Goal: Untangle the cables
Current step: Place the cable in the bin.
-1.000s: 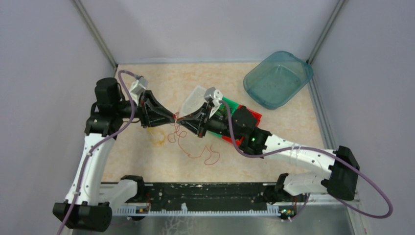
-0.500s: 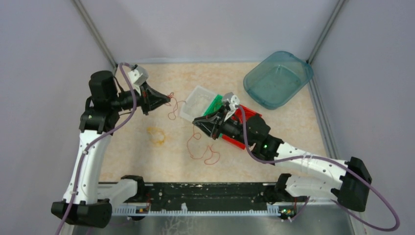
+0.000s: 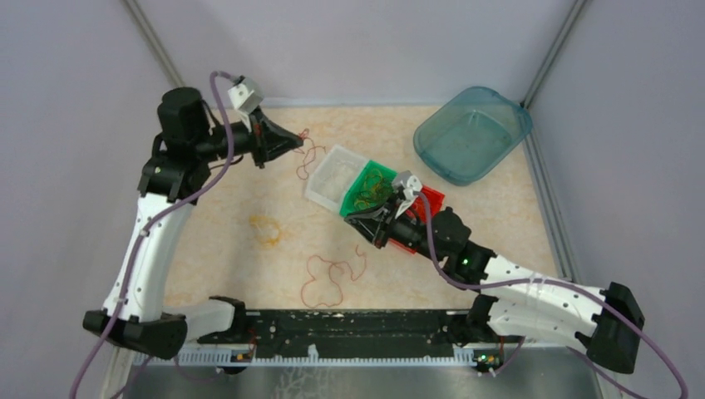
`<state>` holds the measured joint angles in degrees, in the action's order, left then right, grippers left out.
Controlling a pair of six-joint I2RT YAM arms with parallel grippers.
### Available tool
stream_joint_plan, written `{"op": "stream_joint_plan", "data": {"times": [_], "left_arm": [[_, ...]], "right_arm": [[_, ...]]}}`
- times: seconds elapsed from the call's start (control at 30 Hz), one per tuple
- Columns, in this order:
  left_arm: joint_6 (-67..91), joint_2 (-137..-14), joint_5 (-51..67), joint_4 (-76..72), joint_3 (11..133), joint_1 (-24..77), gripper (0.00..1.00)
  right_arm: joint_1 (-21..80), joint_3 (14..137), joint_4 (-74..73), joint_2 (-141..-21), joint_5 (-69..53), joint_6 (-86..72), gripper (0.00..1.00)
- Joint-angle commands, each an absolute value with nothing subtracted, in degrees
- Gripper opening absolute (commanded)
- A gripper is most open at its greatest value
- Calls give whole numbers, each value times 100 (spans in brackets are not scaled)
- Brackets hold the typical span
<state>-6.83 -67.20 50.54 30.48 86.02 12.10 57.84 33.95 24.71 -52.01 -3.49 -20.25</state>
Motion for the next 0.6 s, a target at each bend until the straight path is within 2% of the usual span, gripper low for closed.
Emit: {"op": "stream_joint_plan", "data": {"times": [0.0,0.2,0.33,0.57], "left_arm": [[-391,-7394,4940,3058,9007,2161,0],[-393,-8812,5201,3076,9839,3165,0],[-182,-9868,5507,2967,10591,3596,0],[218,-10722,5886,2307,10442,3938,0]], "right_arm": [[5748,3192,2506,-4609,-23,-2138,10],[5748,3004,2263,-3741,388,-2136,4],[5748,3043,1745,-2986,1097,-2080,11],[5748,3212,1317,-1855,1775,-1684,19]]}}
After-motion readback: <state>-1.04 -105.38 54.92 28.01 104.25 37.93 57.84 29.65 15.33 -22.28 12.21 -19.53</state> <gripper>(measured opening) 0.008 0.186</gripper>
